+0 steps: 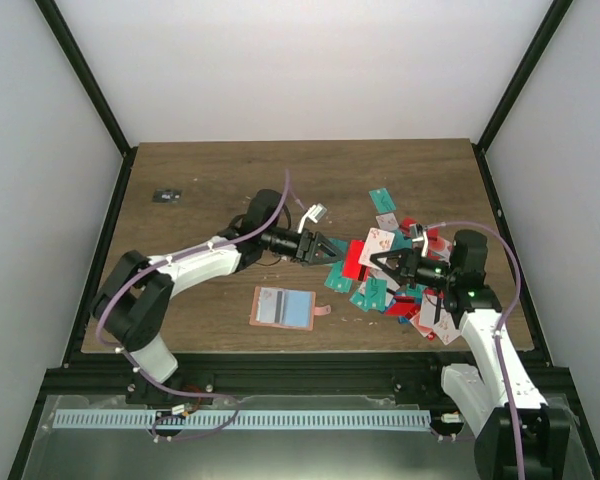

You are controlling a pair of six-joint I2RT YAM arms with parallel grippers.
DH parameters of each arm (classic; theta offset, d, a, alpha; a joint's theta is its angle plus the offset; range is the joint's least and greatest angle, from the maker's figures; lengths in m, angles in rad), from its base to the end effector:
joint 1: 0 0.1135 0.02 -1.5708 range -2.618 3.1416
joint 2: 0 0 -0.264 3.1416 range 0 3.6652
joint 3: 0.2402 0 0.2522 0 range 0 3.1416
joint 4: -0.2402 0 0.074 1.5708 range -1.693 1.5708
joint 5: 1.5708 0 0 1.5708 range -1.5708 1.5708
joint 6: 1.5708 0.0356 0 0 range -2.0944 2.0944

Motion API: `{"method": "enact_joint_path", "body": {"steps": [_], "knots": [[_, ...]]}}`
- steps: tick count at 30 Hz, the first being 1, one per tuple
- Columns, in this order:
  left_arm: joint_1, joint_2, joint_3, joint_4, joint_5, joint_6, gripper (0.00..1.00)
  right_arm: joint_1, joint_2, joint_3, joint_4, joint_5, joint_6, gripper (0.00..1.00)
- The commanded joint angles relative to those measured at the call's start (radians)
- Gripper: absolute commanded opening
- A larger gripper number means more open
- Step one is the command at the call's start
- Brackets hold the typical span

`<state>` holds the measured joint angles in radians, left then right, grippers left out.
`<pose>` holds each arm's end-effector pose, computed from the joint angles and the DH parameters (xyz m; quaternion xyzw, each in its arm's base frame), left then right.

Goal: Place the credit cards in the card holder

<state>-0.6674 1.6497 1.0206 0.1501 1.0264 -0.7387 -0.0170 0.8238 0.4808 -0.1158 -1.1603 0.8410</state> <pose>0.2609 -0.2444 0.2384 0.2282 0.7532 -0.6125 0.0737 0.1711 0.0297 0.2423 0.0324 0.7664 0.6034 0.2181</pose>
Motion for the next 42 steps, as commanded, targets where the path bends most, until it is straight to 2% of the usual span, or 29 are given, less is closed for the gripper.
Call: {"method": "enact_joint_path", "body": {"steps": [1,4,6,8,9,13,15,17,19,23,25,26,27,29,30,31,33,36,41,42], "knots": [[-0.024,0.078,-0.011,0.324,0.11,-0.187,0.58,0.012,-0.012,0.009,0.022,-0.027,0.021,0.01],[-0.042,0.131,-0.022,0.508,0.134,-0.312,0.48,0.012,-0.008,0.016,0.014,-0.024,0.016,0.01],[-0.045,0.168,-0.032,0.625,0.133,-0.401,0.31,0.012,-0.004,0.022,0.0,-0.019,0.006,0.01],[-0.046,0.208,-0.053,0.818,0.132,-0.52,0.11,0.012,0.0,0.034,-0.025,-0.007,-0.015,0.01],[-0.045,0.229,-0.063,0.91,0.127,-0.581,0.05,0.012,0.003,0.041,-0.054,0.002,-0.03,0.01],[-0.042,0.354,-0.078,1.268,0.11,-0.866,0.04,0.012,0.034,0.099,-0.218,0.079,-0.148,0.01],[-0.029,0.408,-0.069,1.398,0.108,-0.963,0.04,0.012,0.054,0.15,-0.349,0.192,-0.227,0.01],[-0.005,0.437,-0.071,1.47,0.099,-1.014,0.04,0.011,0.069,0.2,-0.448,0.31,-0.278,0.01],[0.018,0.441,-0.082,1.46,0.099,-1.003,0.04,0.011,0.074,0.233,-0.493,0.372,-0.296,0.01],[0.033,0.416,-0.091,1.25,0.105,-0.868,0.04,0.011,0.067,0.268,-0.511,0.42,-0.29,0.01],[0.03,0.389,-0.079,1.039,0.095,-0.735,0.04,0.011,0.066,0.292,-0.534,0.473,-0.286,0.01],[0.029,0.372,-0.062,0.876,0.081,-0.633,0.04,0.01,0.066,0.305,-0.547,0.502,-0.285,0.01],[0.028,0.349,-0.029,0.634,0.051,-0.5,0.04,0.011,0.067,0.315,-0.559,0.529,-0.284,0.01],[0.013,0.322,0.122,0.024,-0.135,-0.14,0.05,0.011,0.07,0.324,-0.564,0.551,-0.281,0.01],[-0.003,0.338,0.231,-0.219,-0.249,0.069,0.1,0.011,0.071,0.322,-0.557,0.55,-0.277,0.01],[-0.021,0.375,0.321,-0.377,-0.324,0.163,0.19,0.011,0.073,0.318,-0.545,0.544,-0.27,0.01],[-0.042,0.419,0.427,-0.509,-0.371,0.23,0.37,0.011,0.079,0.304,-0.511,0.511,-0.254,0.01],[-0.053,0.4,0.444,-0.562,-0.452,0.26,0.69,0.012,0.098,0.286,-0.451,0.435,-0.232,0.01],[-0.038,0.233,0.399,-0.694,-0.653,0.356,0.98,0.024,0.112,0.276,-0.394,0.38,-0.225,0.01],[-0.031,0.181,0.37,-0.703,-0.691,0.364,1.0,0.034,0.117,0.272,-0.379,0.366,-0.221,0.01]]}}
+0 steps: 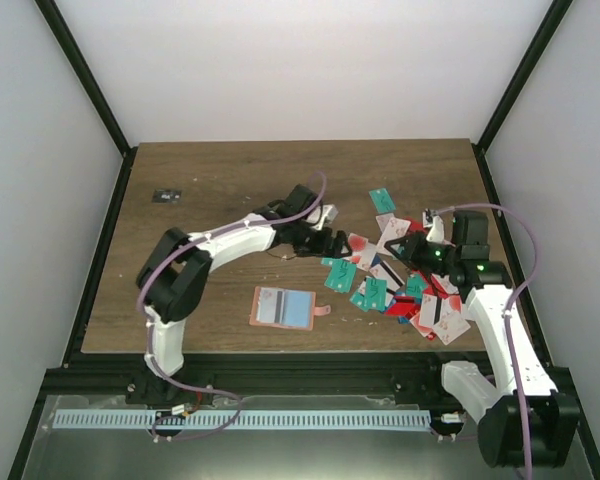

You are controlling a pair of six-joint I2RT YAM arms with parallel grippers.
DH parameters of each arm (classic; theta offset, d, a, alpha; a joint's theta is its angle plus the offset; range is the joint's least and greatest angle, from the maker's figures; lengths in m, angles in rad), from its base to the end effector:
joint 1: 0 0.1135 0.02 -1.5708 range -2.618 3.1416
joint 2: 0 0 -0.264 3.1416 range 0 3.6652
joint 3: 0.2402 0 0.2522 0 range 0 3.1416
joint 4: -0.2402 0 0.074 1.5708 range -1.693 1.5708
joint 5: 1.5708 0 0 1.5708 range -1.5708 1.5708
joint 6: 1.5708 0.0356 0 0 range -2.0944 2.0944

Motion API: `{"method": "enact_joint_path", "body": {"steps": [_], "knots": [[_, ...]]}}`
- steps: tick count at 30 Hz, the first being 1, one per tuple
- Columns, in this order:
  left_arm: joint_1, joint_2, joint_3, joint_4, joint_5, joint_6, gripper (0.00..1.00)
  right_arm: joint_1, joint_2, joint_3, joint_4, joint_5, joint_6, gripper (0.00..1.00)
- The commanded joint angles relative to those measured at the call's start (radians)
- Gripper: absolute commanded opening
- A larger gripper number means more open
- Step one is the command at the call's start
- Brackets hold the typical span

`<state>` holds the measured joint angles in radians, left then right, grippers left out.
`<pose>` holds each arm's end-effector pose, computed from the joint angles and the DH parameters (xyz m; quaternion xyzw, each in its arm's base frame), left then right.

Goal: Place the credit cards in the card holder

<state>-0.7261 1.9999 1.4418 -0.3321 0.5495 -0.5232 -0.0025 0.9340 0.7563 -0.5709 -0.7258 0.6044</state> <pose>0.3130 -0.3028 0.1936 0.1820 0.8935 -0.3953 0.1110 0.1885 0.0232 0.2730 0.1207 0.8602 0.4215 0.2603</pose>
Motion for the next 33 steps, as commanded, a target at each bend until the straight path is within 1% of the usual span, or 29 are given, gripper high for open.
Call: {"method": "enact_joint_path", "body": {"steps": [1,5,9,12,15,17,21,25,29,33], "knots": [[0.041,-0.227,-0.085,-0.224,-0.244,0.151,1.0,0.034,0.01,-0.009,0.091,-0.08,0.02,0.01],[0.118,-0.461,-0.258,-0.234,-0.323,0.143,1.0,0.146,0.014,-0.034,0.176,-0.095,0.063,0.01],[0.188,-0.651,-0.411,-0.26,-0.334,0.164,1.0,0.288,0.022,-0.076,0.304,-0.088,0.137,0.01],[0.226,-0.719,-0.484,-0.305,-0.243,0.173,1.0,0.379,0.04,-0.11,0.4,-0.089,0.176,0.01],[0.235,-0.814,-0.547,-0.269,-0.057,0.147,0.96,0.456,0.06,-0.125,0.495,-0.101,0.196,0.01],[0.235,-0.865,-0.572,-0.235,0.031,0.125,0.94,0.489,0.073,-0.121,0.542,-0.122,0.206,0.01],[0.236,-0.929,-0.574,-0.199,0.133,0.091,0.92,0.532,0.092,-0.098,0.606,-0.168,0.209,0.01],[0.236,-0.957,-0.579,-0.115,0.227,0.014,0.91,0.55,0.097,-0.07,0.649,-0.223,0.206,0.01],[0.236,-0.976,-0.605,0.014,0.297,-0.1,0.88,0.55,0.085,-0.053,0.673,-0.264,0.205,0.01],[0.235,-0.993,-0.601,0.067,0.321,-0.143,0.86,0.551,0.069,-0.048,0.713,-0.292,0.221,0.01]]}}
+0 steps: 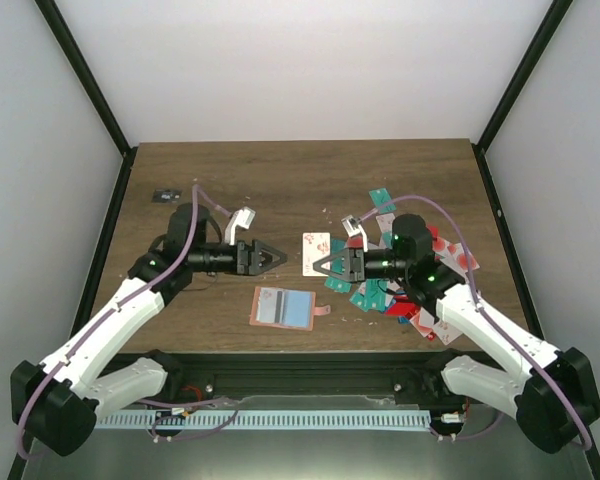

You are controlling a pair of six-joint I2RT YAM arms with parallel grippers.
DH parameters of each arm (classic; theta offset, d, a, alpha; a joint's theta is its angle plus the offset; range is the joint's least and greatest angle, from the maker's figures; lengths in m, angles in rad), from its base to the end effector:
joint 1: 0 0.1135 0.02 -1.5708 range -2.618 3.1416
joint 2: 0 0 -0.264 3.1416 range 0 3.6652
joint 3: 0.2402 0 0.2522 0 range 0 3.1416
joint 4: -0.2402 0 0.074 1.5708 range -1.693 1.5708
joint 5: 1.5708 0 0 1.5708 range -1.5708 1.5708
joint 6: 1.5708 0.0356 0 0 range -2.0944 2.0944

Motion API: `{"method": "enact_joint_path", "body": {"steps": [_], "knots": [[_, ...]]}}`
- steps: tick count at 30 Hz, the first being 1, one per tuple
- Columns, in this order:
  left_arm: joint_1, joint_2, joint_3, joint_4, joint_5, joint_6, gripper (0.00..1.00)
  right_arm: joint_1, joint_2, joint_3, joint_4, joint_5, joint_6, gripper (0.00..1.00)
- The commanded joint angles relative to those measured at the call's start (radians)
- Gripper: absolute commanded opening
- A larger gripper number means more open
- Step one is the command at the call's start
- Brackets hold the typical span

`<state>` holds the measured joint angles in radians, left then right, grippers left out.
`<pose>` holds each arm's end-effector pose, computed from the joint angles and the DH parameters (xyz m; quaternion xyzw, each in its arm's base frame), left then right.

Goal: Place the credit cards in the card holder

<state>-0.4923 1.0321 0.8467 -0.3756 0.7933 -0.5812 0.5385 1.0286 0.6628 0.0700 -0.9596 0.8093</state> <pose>0.1820 -0.1264 0.3013 0.1508 0.8148 -0.5187 0.2105 0.1776 0.1401 0.2805 -0.1760 0.7434 0.6193 0.1811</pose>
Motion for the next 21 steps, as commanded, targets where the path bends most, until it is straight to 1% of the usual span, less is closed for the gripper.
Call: {"method": "enact_joint_path", "body": {"steps": [1,7,15,17,21], "knots": [[0.0,-0.027,-0.002,0.118,0.081,-0.092,0.86,0.011,-0.027,0.048,0.083,-0.066,0.019,0.01],[-0.008,-0.035,0.008,0.123,0.076,-0.105,0.8,0.018,-0.01,0.082,0.104,-0.092,0.025,0.01],[-0.019,-0.042,0.027,0.139,0.058,-0.111,0.76,0.035,0.022,0.115,0.127,-0.102,0.024,0.01],[-0.023,-0.04,0.027,0.151,0.056,-0.14,0.75,0.039,0.033,0.122,0.131,-0.104,0.023,0.01],[-0.028,-0.037,0.034,0.165,0.057,-0.148,0.72,0.047,0.046,0.133,0.142,-0.103,0.019,0.01]]}}
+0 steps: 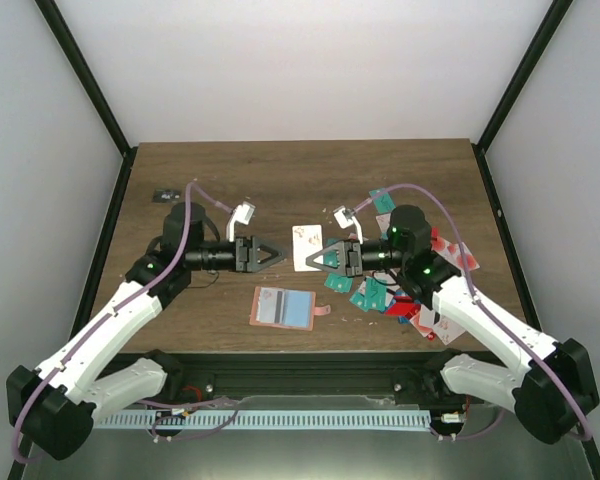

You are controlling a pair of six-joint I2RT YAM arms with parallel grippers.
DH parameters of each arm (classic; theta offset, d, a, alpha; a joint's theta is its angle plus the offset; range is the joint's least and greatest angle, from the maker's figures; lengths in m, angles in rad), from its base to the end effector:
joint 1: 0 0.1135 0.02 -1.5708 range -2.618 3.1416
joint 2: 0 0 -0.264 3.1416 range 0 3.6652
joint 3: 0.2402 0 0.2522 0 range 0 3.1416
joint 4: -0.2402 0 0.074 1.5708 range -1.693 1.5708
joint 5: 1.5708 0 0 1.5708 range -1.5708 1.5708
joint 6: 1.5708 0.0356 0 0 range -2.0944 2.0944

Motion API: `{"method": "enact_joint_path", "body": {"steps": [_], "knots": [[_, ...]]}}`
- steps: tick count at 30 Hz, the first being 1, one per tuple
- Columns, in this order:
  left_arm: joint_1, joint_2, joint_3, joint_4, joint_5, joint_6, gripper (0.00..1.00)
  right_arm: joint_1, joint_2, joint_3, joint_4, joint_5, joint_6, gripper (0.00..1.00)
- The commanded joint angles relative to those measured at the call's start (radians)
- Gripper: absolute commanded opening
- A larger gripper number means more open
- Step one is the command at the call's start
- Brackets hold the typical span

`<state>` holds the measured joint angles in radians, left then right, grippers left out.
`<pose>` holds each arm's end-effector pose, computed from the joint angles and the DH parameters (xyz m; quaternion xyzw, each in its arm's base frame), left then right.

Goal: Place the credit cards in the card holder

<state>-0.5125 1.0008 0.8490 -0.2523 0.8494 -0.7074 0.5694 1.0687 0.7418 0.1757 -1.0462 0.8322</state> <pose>0.1772 -0.1304 0.3197 0.1519 0.7790 -0.5694 0.2144 0.1813 0.1526 0.3092 -0.2367 0.6941 0.6536 0.1872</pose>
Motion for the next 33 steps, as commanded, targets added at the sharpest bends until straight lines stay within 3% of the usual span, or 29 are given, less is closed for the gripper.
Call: {"method": "enact_joint_path", "body": {"steps": [1,16,24,27,29,33], "knots": [[-0.007,-0.005,0.034,0.045,0.001,-0.025,0.72,0.017,0.008,0.054,0.041,-0.015,-0.004,0.01],[-0.021,0.052,0.04,0.197,0.046,-0.075,0.57,0.018,0.06,0.093,0.05,-0.058,-0.028,0.01],[-0.036,0.078,0.031,0.321,0.065,-0.129,0.23,0.019,0.1,0.104,0.072,-0.127,-0.02,0.01],[-0.038,0.078,0.021,0.352,0.073,-0.143,0.05,0.018,0.1,0.11,0.056,-0.131,-0.03,0.01],[-0.038,0.072,0.018,0.354,0.077,-0.145,0.04,0.018,0.098,0.122,0.021,-0.121,-0.05,0.01],[-0.038,0.055,0.016,0.329,0.076,-0.133,0.04,0.017,0.094,0.185,-0.137,-0.058,-0.153,0.33]]}}
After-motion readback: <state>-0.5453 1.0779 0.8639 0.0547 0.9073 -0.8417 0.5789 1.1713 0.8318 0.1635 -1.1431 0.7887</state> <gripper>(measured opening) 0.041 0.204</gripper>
